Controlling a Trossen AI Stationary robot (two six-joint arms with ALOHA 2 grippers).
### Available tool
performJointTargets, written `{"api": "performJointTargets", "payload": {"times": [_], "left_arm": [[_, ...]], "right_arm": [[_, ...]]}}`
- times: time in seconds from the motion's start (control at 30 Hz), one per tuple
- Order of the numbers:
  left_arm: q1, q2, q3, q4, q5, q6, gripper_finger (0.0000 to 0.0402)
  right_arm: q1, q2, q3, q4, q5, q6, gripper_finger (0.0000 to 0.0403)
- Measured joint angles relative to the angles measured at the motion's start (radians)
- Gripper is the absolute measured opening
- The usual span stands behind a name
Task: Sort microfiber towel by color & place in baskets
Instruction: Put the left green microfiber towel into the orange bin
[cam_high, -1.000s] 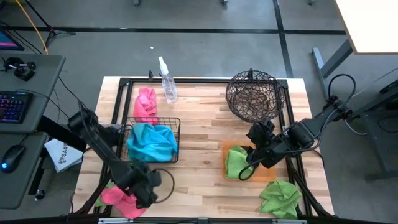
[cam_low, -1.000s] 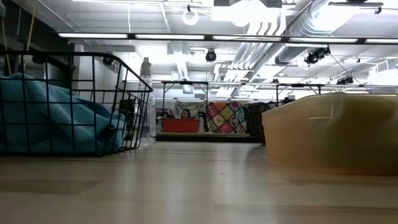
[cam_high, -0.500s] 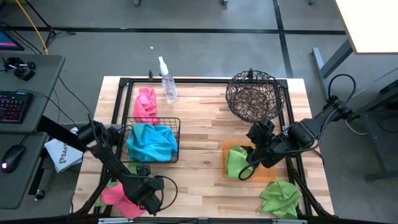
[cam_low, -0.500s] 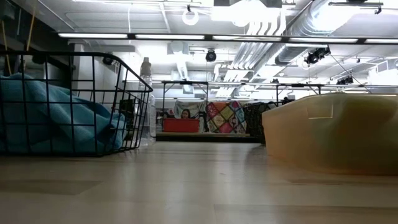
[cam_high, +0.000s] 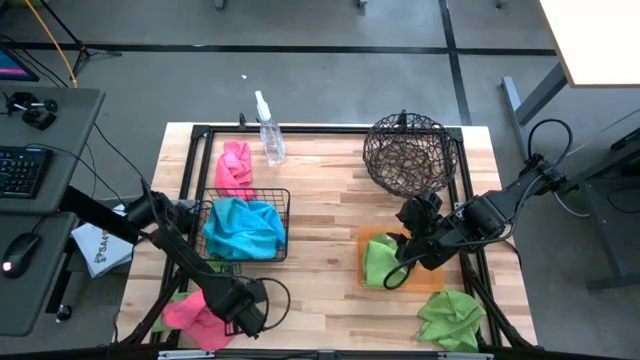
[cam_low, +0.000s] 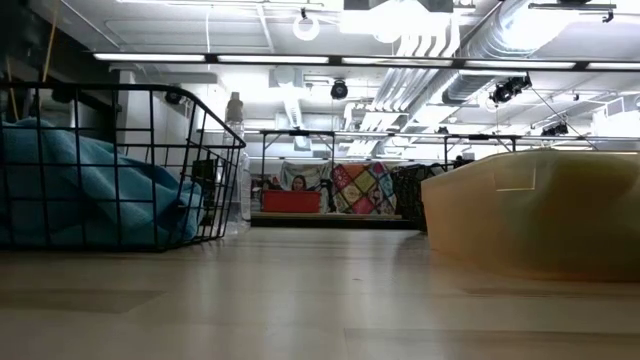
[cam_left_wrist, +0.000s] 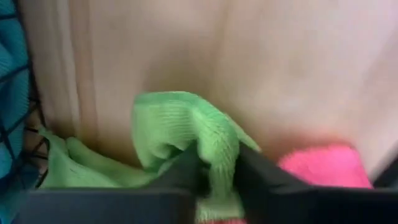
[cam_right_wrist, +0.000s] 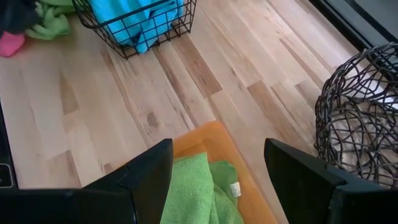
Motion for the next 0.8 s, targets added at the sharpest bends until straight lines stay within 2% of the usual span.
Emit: {"api": "performJointTargets", "payload": {"times": [0.03,0.23,0.4,0.53,0.63,0.8], "left_arm": [[0.001,-0.021,0.0,0.002,0.015,0.007,0.0025],[0.037,-0.232,0.048,0.01,0.03,0.056,0.0006],[0.081,-0.454,0.13,0.018,-0.092,0.103,0.0006],[0.104,-0.599,0.153,0.022,-0.254,0.038,0.0002],[0.108,-0.65,0.153,0.021,-0.306,-0.012,0.0001],[0.113,-0.632,0.151,0.11,-0.262,0.02,0.0001]], "right_arm": [[0.0,0.0,0.0,-0.003,0.0,0.0,0.0247],[0.0,0.0,0.0,-0.019,0.003,-0.003,0.0247],[0.0,0.0,0.0,-0.019,0.019,-0.023,0.0247],[0.0,0.0,0.0,-0.019,0.038,-0.022,0.0247],[0.0,0.0,0.0,-0.018,0.04,-0.019,0.0247],[0.0,0.0,0.0,-0.017,0.025,-0.019,0.0247]]}}
